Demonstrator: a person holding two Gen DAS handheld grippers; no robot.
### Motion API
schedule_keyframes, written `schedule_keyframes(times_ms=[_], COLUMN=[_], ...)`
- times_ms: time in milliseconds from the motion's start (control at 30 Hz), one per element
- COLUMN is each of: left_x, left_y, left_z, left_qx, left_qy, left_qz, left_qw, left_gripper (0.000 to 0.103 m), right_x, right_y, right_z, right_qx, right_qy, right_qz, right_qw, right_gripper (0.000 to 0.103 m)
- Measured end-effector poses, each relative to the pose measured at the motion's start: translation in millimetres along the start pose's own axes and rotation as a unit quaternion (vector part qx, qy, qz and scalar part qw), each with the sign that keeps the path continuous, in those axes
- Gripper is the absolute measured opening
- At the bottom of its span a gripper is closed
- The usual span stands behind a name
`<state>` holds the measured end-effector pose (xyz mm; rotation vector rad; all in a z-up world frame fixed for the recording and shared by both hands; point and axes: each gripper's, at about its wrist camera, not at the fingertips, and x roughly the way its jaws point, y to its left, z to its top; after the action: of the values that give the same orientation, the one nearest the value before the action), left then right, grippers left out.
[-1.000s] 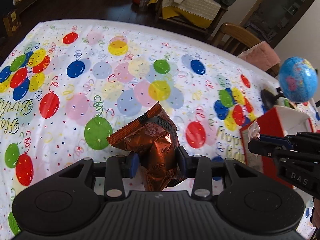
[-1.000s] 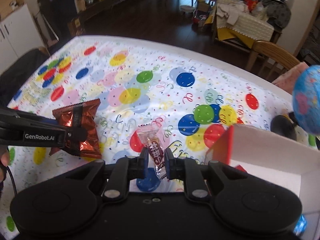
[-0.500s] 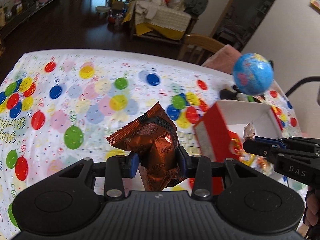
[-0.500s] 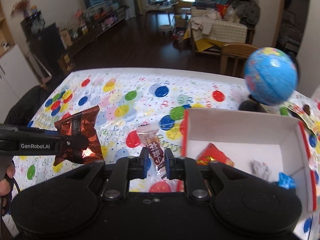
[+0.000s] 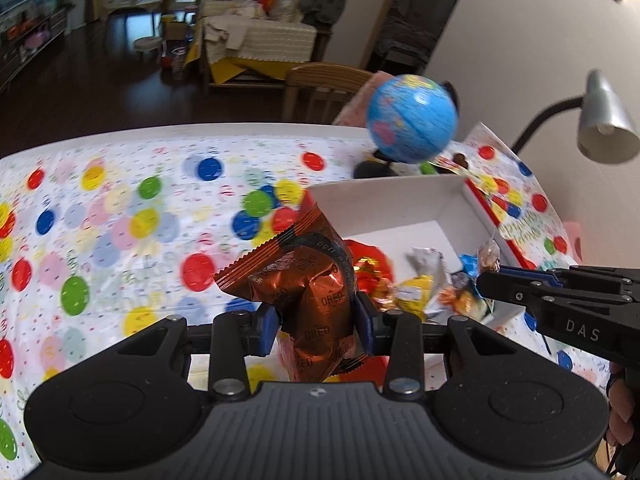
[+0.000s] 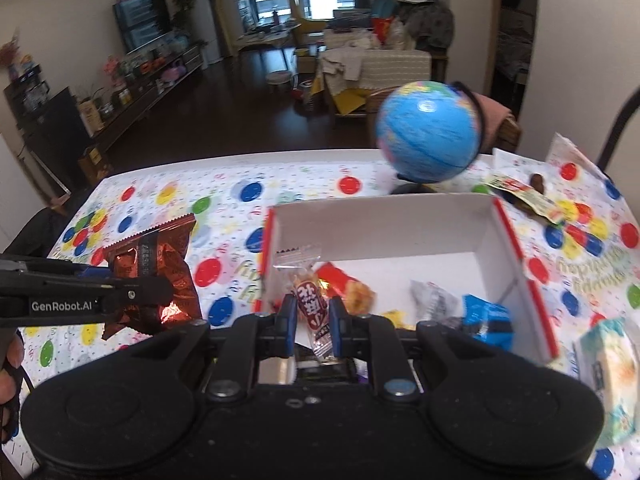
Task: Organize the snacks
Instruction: 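Carry the copper bag and small candy into the shoebox and open both tools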
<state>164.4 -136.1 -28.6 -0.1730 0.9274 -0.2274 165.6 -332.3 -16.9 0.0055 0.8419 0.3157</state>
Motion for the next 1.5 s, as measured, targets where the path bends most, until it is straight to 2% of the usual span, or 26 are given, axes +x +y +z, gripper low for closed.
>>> schedule_keyframes(times_ms=[467, 833, 1267, 1500], left_x=[43.4, 85.5, 129.0, 137.8], left_y=[-62.7, -96.8, -104.1, -105.4], left_z=[9.6, 14.3, 7.7, 1.4], left_qx=[0.043, 0.074, 0.102, 0.111], left_qy=[0.029, 0.058, 0.087, 0.096], left_qz=[-0.018, -0.028, -0.011, -0.006], left_qw=[0.9985, 0.9952, 0.9909, 0.9892], left_gripper=[0.038, 0.039, 0.039, 0.040], right_x=[-0.5, 32.1, 65.2, 67.8], right_y=[-72.8, -118.6, -129.9, -131.2], right_z=[-13.4, -21.0, -31.9, -35.0], right_qx=[0.054, 0.093, 0.114, 0.116], right_qy=[0.011, 0.047, 0.077, 0.079], right_qz=[-0.059, -0.091, -0.091, -0.086], right_qw=[0.997, 0.990, 0.986, 0.986], right_gripper=[0.015, 0.015, 0.015, 0.023])
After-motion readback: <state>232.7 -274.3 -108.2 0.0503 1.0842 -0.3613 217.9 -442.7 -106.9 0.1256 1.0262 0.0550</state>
